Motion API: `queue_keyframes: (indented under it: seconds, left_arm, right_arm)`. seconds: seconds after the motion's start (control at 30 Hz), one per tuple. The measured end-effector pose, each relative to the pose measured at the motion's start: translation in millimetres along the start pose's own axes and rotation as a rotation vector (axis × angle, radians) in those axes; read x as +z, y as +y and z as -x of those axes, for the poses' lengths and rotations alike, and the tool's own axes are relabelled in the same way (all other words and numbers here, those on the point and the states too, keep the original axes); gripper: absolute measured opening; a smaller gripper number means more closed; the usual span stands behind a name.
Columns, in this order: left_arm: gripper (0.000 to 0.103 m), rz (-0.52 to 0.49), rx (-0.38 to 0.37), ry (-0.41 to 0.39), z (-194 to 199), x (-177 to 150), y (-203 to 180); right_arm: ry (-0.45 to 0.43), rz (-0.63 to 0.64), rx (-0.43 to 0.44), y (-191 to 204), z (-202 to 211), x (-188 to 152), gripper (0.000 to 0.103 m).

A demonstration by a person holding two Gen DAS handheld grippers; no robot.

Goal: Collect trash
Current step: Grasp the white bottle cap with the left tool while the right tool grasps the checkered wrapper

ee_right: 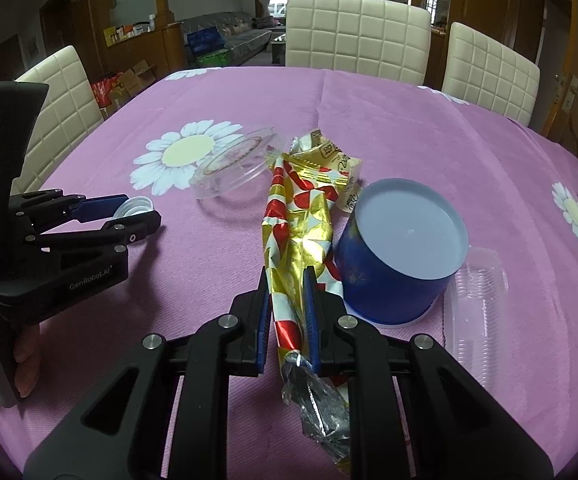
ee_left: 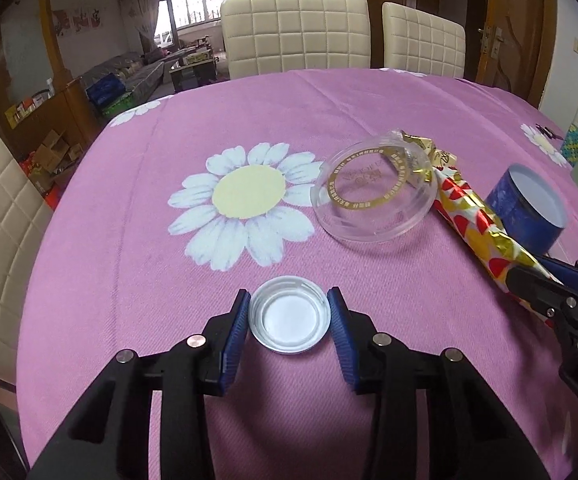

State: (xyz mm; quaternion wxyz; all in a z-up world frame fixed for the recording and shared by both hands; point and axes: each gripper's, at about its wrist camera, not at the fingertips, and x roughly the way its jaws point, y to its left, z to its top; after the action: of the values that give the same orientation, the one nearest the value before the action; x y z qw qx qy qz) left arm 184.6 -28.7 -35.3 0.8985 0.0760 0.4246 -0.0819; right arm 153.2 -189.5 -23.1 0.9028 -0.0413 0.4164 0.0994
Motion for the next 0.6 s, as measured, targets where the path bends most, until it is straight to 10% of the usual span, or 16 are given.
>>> queue_keyframes:
  seconds: [0.6]
  left_arm:
    - [0.039,0.038,0.058,-0.172,96.9,-45.3,27.6]
  right_arm:
    - [-0.082,0.076,0.099,41.9,52.9,-8.1,0.016]
